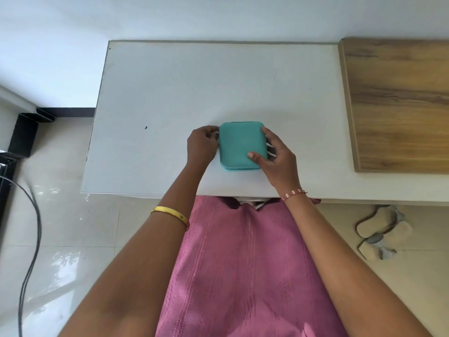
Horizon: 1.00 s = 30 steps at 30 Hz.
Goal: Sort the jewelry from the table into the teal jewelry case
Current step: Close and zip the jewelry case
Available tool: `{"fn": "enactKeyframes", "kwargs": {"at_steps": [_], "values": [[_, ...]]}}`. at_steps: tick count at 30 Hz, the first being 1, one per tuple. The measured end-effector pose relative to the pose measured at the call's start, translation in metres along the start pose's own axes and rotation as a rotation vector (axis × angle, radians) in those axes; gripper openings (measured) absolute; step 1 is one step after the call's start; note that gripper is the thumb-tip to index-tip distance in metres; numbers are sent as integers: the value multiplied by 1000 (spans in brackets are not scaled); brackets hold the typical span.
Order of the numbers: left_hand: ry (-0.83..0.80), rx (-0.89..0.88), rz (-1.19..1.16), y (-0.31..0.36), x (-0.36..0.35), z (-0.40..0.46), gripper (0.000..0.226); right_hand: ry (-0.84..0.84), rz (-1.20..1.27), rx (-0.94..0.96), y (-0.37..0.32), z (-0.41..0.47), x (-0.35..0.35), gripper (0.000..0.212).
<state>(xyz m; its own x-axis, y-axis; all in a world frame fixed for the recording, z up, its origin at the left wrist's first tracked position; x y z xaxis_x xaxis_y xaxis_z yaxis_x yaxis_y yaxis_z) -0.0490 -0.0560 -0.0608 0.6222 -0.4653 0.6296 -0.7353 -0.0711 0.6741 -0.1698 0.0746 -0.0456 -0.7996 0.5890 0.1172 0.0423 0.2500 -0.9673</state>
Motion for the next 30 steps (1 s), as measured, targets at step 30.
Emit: {"fn": "enactKeyframes", "kwargs": {"at_steps": [30], "values": [[194, -186, 260, -8, 14, -9, 17, -540, -837, 11, -36, 27, -17, 126]]}}
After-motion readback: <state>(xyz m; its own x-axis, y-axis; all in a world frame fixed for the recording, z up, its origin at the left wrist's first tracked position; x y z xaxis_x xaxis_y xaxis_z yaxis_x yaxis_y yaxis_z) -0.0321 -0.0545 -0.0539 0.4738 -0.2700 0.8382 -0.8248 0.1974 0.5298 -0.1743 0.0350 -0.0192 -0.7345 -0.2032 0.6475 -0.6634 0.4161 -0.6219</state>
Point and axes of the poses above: each hand's wrist, its own z-axis towards the middle knuckle, its own x-axis out of the back of the hand, y = z × x, the point moved 2 cm from there along z, towards the middle knuckle, and after that the axes turned 14 degrees about z, right-handed, at the moved point
